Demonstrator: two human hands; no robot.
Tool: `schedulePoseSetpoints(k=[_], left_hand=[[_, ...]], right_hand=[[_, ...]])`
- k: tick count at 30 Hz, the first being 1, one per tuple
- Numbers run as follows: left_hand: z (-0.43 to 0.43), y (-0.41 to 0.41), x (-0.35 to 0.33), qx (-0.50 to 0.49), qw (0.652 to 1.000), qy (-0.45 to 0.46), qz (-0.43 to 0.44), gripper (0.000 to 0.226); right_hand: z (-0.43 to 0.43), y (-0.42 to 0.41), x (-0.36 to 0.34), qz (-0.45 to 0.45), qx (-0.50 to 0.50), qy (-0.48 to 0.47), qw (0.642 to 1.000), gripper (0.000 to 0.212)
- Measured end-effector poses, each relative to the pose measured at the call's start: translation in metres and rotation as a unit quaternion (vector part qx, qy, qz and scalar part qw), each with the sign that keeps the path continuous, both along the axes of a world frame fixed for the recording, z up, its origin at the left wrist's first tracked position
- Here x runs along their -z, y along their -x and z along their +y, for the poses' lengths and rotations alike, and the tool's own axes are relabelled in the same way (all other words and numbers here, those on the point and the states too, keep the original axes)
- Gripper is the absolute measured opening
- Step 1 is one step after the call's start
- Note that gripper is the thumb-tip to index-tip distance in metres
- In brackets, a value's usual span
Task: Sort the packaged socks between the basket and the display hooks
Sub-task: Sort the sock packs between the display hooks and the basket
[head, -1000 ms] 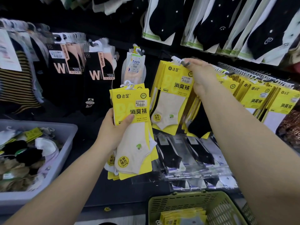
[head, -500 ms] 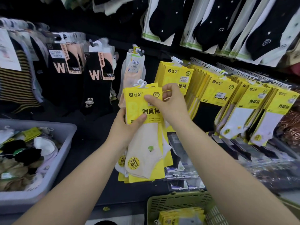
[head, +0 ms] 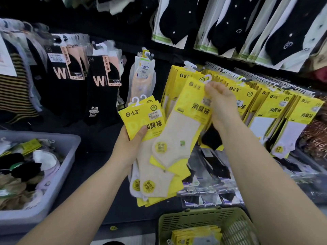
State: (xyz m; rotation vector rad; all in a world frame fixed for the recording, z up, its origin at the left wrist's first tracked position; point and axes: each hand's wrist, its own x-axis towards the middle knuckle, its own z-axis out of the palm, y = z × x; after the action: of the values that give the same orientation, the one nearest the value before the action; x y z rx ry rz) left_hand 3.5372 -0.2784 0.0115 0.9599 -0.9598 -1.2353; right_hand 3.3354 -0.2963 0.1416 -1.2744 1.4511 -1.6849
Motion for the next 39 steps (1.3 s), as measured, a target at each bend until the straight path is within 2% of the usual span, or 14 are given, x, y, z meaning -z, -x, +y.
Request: schedulePoseSetpoints(k=[3, 6, 11, 14, 16, 18, 19, 21, 24, 28, 32, 35, 37, 39], left_hand=[[-0.005, -0.014, 0.002, -0.037, 0.996, 0.015, -0.075, 0.026], [-0.008, -0.024, 0.002, -0.058, 0.99, 0.023, -0.123, 0.032], [-0.007, -0.032, -0.004, -0.062, 0.988, 0.026, -0.138, 0.029], [-0.005, -0.031, -0.009, -0.05, 0.988, 0.033, -0.143, 0.031], [-0.006, -0.029, -0.013, -0.041, 0.988, 0.037, -0.144, 0.036], [-0.007, -0.027, -0.017, -0.03, 0.99, 0.039, -0.135, 0.04], [-0.007, -0.024, -0.019, -0.025, 0.99, 0.04, -0.13, 0.042], [-0.008, -0.018, -0.021, -0.015, 0.991, 0.043, -0.123, 0.044], [-0.007, -0.008, -0.023, 0.005, 0.992, 0.063, -0.11, 0.044], [-0.003, 0.0, -0.022, 0.058, 0.994, 0.068, -0.063, 0.047], [-0.005, -0.001, -0.017, 0.102, 0.993, 0.055, -0.002, 0.051], [-0.006, -0.002, -0.013, 0.106, 0.993, 0.039, 0.024, 0.054], [-0.007, -0.003, -0.013, 0.093, 0.995, 0.041, 0.009, 0.043], [-0.009, -0.006, -0.015, 0.067, 0.997, 0.038, -0.008, 0.037]], right_hand=[[-0.013, 0.004, -0.019, 0.043, 0.044, 0.026, 0.998, 0.01], [-0.028, -0.002, -0.031, 0.103, 0.024, 0.015, 0.994, 0.018], [-0.048, -0.009, -0.028, 0.079, 0.025, -0.025, 0.996, 0.006], [-0.052, -0.013, -0.022, 0.026, 0.072, -0.003, 0.997, 0.028], [-0.048, -0.016, -0.012, 0.053, 0.146, -0.013, 0.988, 0.048], [-0.036, -0.023, 0.002, 0.113, 0.199, 0.006, 0.974, 0.049], [-0.028, -0.03, 0.011, 0.137, 0.181, 0.026, 0.973, 0.044], [-0.011, -0.049, 0.026, 0.144, 0.069, 0.033, 0.987, 0.031], [0.008, -0.071, 0.041, 0.14, -0.071, -0.006, 0.988, 0.037], [0.011, -0.068, 0.04, 0.143, -0.073, -0.019, 0.987, 0.032], [0.014, -0.056, 0.036, 0.032, -0.139, -0.059, 0.988, 0.025], [0.014, -0.044, 0.03, -0.055, -0.169, -0.044, 0.983, 0.027], [0.011, -0.031, 0.023, -0.072, -0.143, -0.014, 0.987, 0.032], [0.006, -0.017, 0.016, -0.04, -0.049, -0.002, 0.998, 0.025]])
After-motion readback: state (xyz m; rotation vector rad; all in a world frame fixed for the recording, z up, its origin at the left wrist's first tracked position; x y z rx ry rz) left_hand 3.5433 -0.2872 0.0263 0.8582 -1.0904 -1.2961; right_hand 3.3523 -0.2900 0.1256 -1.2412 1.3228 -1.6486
